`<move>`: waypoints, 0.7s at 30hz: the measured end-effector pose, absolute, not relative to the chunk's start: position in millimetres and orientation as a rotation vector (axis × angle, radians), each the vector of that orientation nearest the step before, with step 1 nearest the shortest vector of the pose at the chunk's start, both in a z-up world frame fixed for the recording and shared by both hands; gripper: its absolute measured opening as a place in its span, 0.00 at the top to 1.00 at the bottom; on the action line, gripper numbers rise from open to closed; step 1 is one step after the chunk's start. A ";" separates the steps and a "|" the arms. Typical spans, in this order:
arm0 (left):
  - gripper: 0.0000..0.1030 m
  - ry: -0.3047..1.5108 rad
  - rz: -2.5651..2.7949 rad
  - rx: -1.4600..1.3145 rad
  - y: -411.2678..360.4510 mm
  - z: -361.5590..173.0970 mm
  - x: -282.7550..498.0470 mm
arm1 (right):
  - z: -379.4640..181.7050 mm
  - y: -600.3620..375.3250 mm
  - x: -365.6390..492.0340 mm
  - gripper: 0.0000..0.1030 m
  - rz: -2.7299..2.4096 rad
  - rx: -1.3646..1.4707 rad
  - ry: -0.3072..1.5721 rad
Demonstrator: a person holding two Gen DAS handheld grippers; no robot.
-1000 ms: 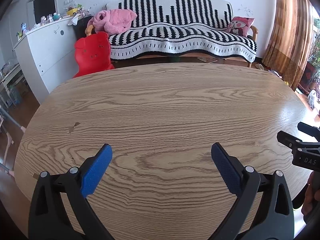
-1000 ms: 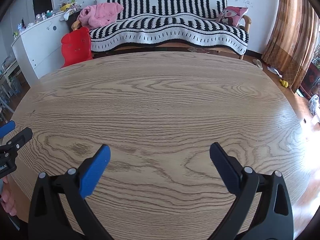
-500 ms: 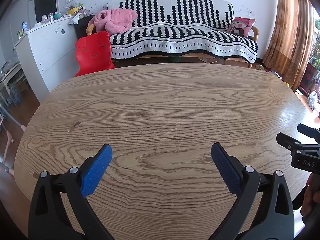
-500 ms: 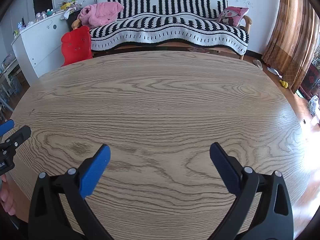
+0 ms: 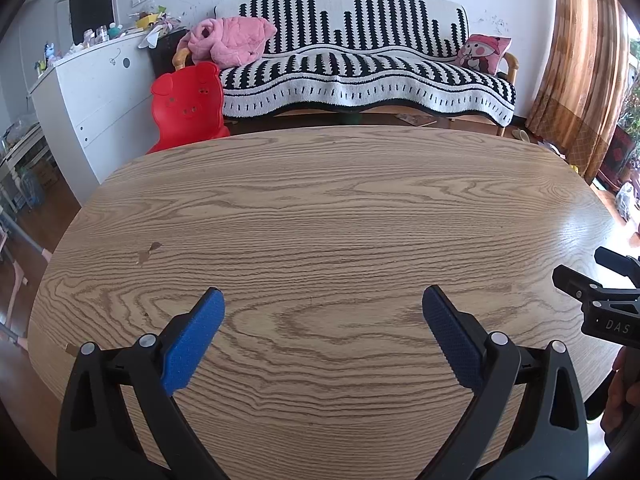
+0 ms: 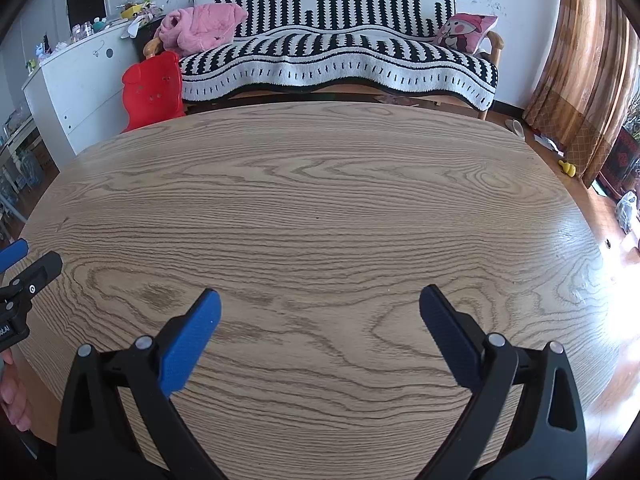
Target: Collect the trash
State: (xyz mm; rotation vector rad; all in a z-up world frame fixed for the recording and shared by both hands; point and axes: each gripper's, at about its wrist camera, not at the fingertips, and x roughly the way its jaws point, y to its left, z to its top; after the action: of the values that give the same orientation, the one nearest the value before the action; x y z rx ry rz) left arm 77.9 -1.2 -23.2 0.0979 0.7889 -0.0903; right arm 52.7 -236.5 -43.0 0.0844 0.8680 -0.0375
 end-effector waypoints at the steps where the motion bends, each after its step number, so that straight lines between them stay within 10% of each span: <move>1: 0.07 0.789 -0.092 0.098 -1.6 -23.4 78.4 | -43.0 -236.5 52.6 0.07 -0.037 0.084 0.868; 21: 0.07 0.793 -0.095 0.097 -2.1 -26.8 75.8 | -42.3 -236.4 52.7 0.07 -0.038 0.083 0.868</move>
State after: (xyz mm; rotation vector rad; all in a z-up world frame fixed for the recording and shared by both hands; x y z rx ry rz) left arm 75.8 -2.1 -26.8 0.0969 0.7929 -0.0954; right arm 52.7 -236.4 -42.3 0.0835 0.8682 -0.0379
